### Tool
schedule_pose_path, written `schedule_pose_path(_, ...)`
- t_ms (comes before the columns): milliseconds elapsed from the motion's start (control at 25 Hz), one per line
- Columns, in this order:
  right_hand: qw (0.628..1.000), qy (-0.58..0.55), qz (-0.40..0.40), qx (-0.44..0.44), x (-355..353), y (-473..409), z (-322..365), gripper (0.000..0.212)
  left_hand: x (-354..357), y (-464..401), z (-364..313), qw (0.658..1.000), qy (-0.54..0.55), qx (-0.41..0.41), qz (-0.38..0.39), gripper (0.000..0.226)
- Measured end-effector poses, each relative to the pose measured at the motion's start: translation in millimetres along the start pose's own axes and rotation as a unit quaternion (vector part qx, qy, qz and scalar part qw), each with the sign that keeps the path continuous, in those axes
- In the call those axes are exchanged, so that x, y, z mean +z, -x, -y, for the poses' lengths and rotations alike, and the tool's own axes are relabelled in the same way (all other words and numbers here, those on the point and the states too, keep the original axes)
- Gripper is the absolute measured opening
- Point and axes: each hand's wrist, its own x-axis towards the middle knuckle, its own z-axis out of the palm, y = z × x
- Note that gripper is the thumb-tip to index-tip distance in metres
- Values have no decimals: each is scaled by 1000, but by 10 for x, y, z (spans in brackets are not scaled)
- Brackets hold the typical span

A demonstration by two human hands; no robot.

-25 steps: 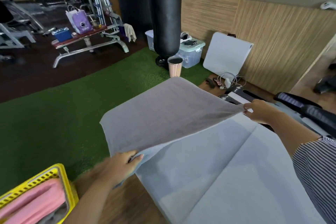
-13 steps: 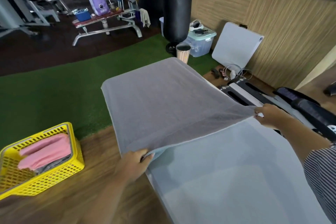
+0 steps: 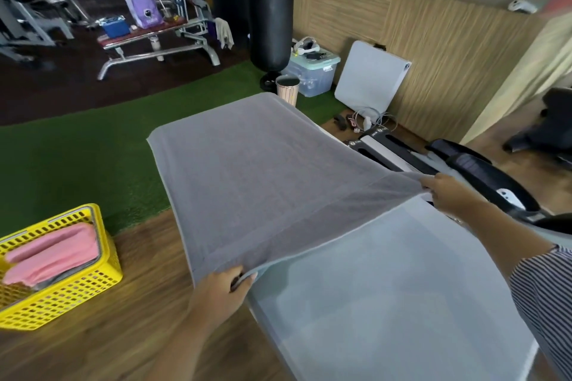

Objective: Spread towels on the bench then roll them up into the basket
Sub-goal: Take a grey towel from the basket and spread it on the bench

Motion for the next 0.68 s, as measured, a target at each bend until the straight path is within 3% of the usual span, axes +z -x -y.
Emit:
schedule_pose_path(320,995,-9,-3,-102,232,-44,-1193,31,930,445,-1024,993,58,-75,-66,48)
schedule_pose_path(520,976,38,155,-151,677,230,-2088,30,1725,1056,-1747,985,34,-156,-59,52)
schedule_pose_path(600,960,47,212,-178,866,399,-2218,32,2001,1374,-1884,983,12,-184,-24,40)
schedule_pose_path(680,949,42,237,-203,1032,484,-2284,31,2152,1591,-2052,979,22,-203,-19,12)
